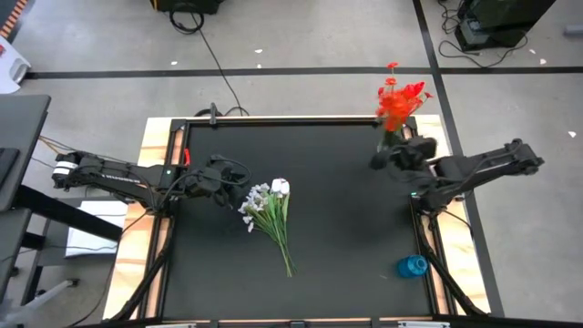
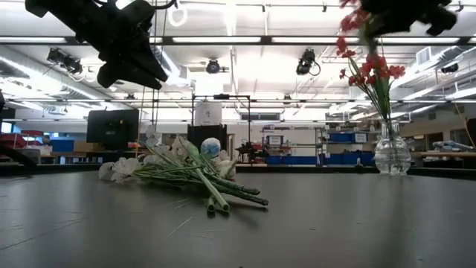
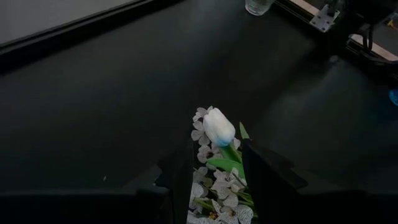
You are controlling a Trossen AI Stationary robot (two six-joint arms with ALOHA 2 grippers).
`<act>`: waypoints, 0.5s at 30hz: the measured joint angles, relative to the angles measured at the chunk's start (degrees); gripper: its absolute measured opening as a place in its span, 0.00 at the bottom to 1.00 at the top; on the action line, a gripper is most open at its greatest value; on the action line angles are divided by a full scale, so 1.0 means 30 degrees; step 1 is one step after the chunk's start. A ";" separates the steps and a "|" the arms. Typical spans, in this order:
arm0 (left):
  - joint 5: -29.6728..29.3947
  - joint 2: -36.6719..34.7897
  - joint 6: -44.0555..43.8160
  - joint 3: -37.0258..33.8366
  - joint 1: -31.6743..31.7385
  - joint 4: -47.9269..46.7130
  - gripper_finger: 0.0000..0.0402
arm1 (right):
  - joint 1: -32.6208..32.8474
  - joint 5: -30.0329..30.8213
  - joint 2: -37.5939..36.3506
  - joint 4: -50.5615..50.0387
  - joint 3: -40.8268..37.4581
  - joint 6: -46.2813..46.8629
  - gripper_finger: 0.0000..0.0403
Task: Sort flowers into vase by color
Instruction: Put the red flowers into the transparent vase
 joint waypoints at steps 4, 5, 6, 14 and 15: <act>0.0000 0.0001 -0.0007 0.0000 0.0000 0.0001 0.36 | 0.0188 0.2480 -0.1829 0.0002 -0.0009 -0.1516 0.03; -0.0001 0.0004 -0.0007 0.0001 0.0000 0.0004 0.36 | -0.0008 0.2470 -0.2290 0.0002 -0.0009 -0.1942 0.03; -0.0013 0.0007 -0.0007 0.0000 0.0000 0.0001 0.36 | -0.0376 0.2477 -0.2672 -0.0019 -0.0009 -0.2430 0.03; -0.0946 0.0005 -0.0024 0.0000 0.0022 0.0005 0.36 | -0.3903 0.2492 -0.3828 -0.0129 -0.0015 -0.4797 0.03; -0.1100 0.0007 -0.0022 0.0000 0.0022 0.0008 0.36 | -0.4414 0.2514 -0.3841 -0.0129 -0.0016 -0.5024 0.03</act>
